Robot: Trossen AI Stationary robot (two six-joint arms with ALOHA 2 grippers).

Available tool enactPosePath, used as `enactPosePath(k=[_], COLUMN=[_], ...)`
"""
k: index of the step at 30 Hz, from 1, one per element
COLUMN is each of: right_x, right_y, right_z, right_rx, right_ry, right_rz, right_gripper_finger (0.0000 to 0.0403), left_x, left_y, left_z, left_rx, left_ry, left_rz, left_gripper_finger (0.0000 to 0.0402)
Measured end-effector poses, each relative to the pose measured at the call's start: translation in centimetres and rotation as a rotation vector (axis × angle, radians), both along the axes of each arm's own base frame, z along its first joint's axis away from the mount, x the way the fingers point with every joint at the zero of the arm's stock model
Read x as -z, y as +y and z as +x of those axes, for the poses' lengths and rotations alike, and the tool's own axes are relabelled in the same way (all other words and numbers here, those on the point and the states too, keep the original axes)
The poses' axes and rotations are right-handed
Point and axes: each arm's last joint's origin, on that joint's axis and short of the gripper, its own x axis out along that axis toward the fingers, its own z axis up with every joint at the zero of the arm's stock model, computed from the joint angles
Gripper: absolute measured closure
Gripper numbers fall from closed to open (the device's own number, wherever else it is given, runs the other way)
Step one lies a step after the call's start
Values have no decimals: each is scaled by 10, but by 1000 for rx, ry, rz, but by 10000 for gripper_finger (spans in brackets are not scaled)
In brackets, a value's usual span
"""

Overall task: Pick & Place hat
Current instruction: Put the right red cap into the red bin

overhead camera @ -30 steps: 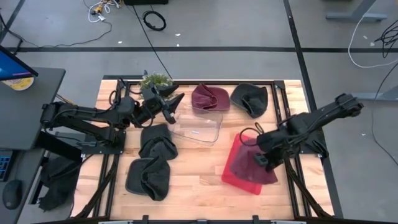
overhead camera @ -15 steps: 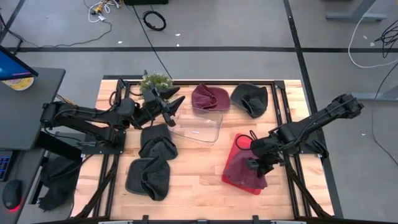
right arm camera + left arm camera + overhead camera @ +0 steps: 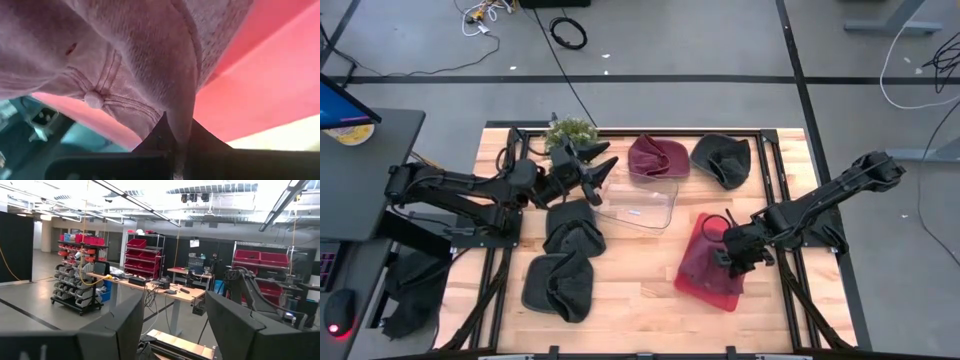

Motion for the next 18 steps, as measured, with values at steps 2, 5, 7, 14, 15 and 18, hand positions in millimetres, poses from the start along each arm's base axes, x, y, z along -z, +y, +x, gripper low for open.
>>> enactPosePath(k=[2, 5, 7, 14, 15, 18], right_x=[0, 0, 0, 0, 0, -2], right_y=[0, -1, -1, 0, 0, 1], right_z=[0, 0, 1, 1, 2, 3], right_rx=[25, 47, 62, 67, 61, 46], right_ry=[4, 9, 13, 9, 2, -17], right_rz=[-8, -13, -15, -9, -2, 21], right_gripper_finger=[401, 400, 400, 384, 375, 330], left_x=[0, 0, 0, 0, 0, 0], left_y=[0, 0, 0, 0, 0, 0], left_z=[0, 0, 0, 0, 0, 0], left_rx=[-1, -1, -1, -1, -1, -1], left_ry=[2, 4, 4, 4, 4, 5], left_rz=[0, 0, 0, 0, 0, 0], left_gripper_finger=[186, 186, 186, 186, 186, 186])
